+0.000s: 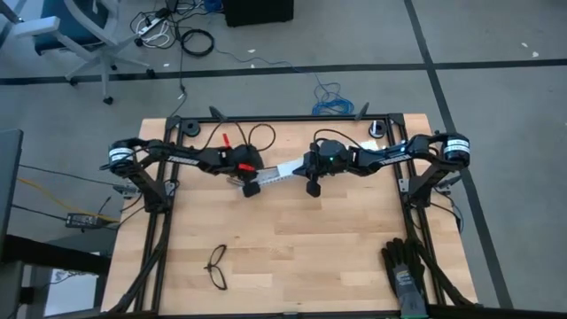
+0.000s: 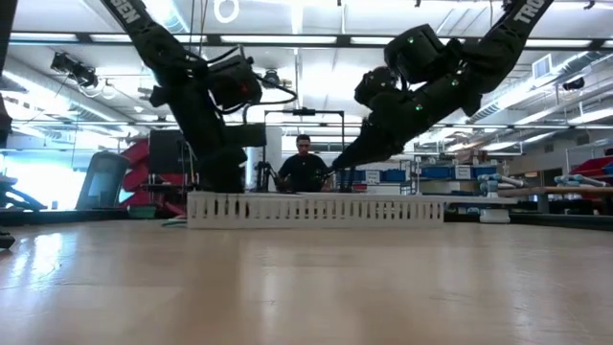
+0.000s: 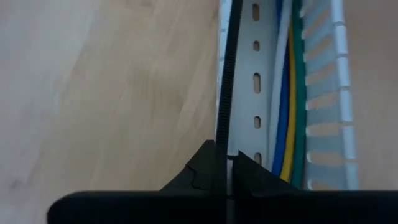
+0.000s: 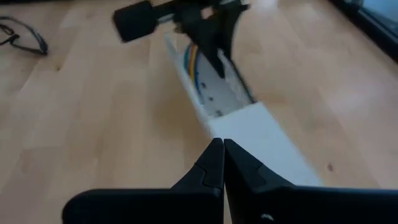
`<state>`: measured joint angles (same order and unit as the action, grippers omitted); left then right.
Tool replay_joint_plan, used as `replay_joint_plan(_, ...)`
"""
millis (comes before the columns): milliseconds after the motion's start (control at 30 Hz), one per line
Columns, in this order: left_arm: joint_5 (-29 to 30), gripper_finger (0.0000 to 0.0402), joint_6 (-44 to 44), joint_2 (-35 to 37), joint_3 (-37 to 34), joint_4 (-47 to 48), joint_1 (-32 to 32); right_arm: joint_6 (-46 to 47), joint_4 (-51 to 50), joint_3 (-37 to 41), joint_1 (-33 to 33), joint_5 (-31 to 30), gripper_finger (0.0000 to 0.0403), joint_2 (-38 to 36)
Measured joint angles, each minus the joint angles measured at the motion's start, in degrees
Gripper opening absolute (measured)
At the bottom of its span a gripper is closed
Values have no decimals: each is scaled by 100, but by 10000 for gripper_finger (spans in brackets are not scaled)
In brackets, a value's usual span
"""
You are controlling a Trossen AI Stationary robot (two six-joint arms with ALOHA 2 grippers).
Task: Ziptie cables
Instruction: Close the white cable duct lid
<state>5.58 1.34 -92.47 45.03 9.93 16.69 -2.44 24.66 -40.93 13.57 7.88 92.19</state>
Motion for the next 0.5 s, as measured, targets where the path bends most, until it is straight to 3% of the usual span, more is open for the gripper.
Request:
replay_joint_plan(333,-80,36,-283,-61,34,-686,87,-15,-157,2,-43,-83,0,-342)
replay_joint_plan(500,-73,37,146,-69,34,-946,85,-11,-376,2,-41,-95,0,-340)
